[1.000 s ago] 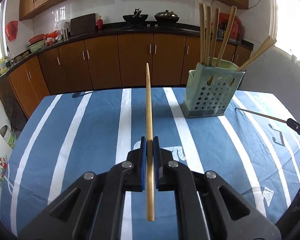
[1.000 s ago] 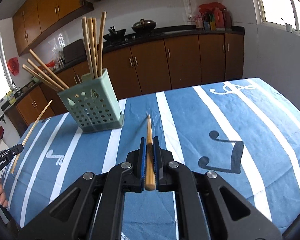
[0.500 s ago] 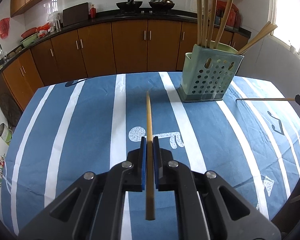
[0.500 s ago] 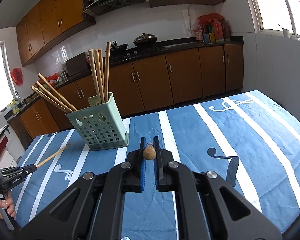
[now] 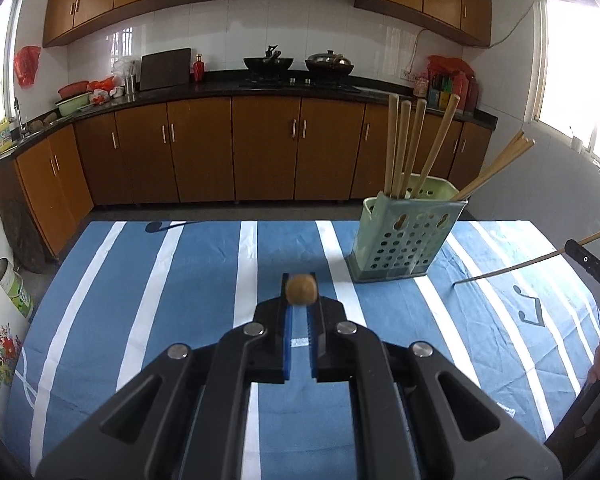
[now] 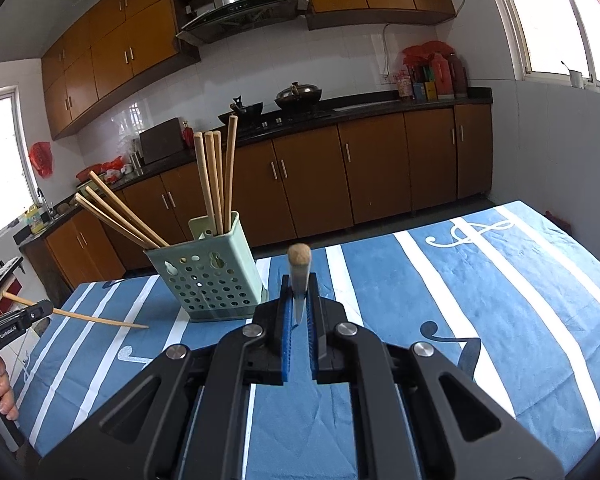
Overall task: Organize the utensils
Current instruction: 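Lift both held chopsticks upright and carry them over the green holder, then open both grippers to drop the chopsticks into the green holder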
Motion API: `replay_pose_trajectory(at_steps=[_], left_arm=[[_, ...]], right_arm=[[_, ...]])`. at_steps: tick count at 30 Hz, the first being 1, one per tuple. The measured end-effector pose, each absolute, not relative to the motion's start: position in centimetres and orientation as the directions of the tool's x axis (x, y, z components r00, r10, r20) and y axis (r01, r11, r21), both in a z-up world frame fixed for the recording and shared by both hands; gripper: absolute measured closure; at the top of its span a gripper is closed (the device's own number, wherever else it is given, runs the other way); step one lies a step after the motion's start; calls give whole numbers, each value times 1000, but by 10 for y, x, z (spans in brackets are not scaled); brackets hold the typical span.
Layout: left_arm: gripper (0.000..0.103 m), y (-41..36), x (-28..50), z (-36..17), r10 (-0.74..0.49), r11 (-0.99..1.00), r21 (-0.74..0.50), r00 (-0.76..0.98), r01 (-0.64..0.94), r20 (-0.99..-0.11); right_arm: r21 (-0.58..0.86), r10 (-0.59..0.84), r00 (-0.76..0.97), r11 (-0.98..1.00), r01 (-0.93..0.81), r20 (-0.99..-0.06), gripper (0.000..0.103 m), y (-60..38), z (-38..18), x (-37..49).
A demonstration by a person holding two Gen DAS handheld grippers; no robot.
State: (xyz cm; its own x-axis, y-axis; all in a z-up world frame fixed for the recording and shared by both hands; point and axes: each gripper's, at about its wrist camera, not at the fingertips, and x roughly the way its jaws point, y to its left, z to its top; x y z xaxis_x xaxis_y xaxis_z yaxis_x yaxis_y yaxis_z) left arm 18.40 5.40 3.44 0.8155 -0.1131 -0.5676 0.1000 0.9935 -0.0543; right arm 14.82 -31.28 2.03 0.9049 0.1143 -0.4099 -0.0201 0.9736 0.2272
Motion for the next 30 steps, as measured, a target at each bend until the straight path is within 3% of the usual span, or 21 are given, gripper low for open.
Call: replay_pose_trajectory(at_steps=[8, 16, 20, 25, 30], left_arm=[[96, 26, 173, 80, -214, 974, -40, 841, 224, -496], [96, -1, 158, 135, -363, 929, -91, 835, 358, -413], [96, -12, 161, 155, -377, 925, -99, 852, 367, -364], [96, -29, 176, 166, -347, 937, -79, 877, 341, -332], [96, -45, 207, 152, -292, 954, -47, 876, 297, -383]], right_arm=[[244, 181, 928, 964, -102, -327, 96, -305, 59, 147], [248, 252, 958, 945, -213, -138, 96, -296, 122, 134], [230, 258, 963, 945, -234, -78, 96, -289, 140, 138], [212, 255, 965, 948, -237, -61, 96, -275, 144, 155], [173, 236, 966, 961, -215, -109, 96, -257, 128, 185]])
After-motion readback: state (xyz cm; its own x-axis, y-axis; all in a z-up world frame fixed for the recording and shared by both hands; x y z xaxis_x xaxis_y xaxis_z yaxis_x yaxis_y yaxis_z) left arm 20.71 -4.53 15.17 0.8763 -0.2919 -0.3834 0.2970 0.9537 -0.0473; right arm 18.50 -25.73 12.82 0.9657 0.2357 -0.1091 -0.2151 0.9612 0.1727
